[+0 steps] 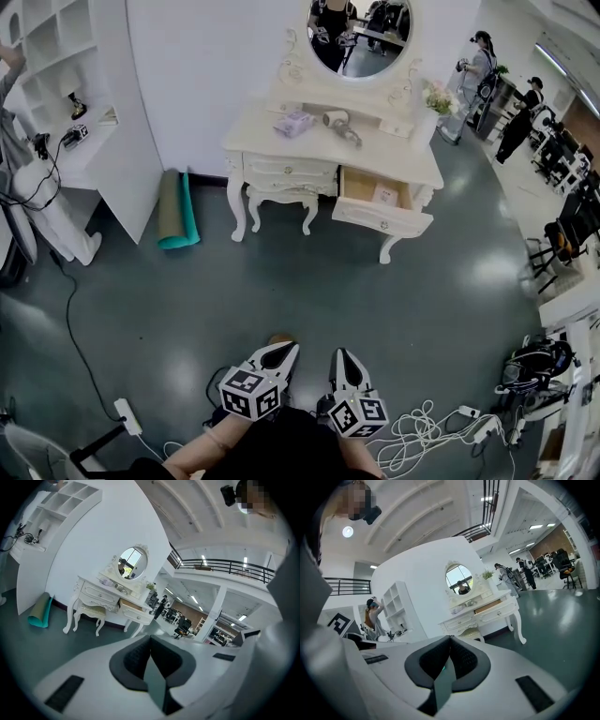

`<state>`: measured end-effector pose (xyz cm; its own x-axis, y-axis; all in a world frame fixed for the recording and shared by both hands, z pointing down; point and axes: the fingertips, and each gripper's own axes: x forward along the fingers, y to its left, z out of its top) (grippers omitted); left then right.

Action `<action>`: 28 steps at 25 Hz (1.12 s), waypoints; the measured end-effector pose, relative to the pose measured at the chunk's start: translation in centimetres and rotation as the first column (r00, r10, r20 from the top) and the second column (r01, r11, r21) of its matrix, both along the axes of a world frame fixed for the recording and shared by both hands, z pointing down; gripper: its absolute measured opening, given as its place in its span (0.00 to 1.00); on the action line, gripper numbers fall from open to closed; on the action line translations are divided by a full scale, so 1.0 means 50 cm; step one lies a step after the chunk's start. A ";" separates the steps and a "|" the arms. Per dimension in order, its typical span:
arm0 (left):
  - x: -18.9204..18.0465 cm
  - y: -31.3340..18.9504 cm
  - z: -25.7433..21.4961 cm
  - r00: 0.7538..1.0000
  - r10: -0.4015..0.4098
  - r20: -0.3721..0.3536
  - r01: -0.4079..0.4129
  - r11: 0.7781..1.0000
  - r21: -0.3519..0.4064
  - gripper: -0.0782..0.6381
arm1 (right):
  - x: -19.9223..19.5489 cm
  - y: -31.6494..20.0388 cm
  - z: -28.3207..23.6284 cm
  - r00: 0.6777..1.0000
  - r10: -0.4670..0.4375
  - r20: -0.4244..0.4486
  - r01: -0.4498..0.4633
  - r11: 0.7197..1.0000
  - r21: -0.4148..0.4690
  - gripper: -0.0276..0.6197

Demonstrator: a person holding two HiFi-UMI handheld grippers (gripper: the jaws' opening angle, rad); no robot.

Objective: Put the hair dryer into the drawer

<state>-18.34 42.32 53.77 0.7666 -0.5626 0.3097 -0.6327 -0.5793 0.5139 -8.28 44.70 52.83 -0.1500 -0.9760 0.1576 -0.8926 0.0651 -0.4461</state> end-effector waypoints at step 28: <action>0.045 -0.488 -0.070 0.996 0.002 -0.088 -0.001 1.000 0.018 0.13 | 0.019 -0.458 -0.063 0.999 -0.045 -0.021 0.046 0.999 0.025 0.06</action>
<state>-16.07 17.94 50.29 0.7913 -0.5662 0.2308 -0.5845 -0.5896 0.5574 -7.31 21.80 49.68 -0.1913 -0.9720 0.1364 -0.8973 0.1169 -0.4256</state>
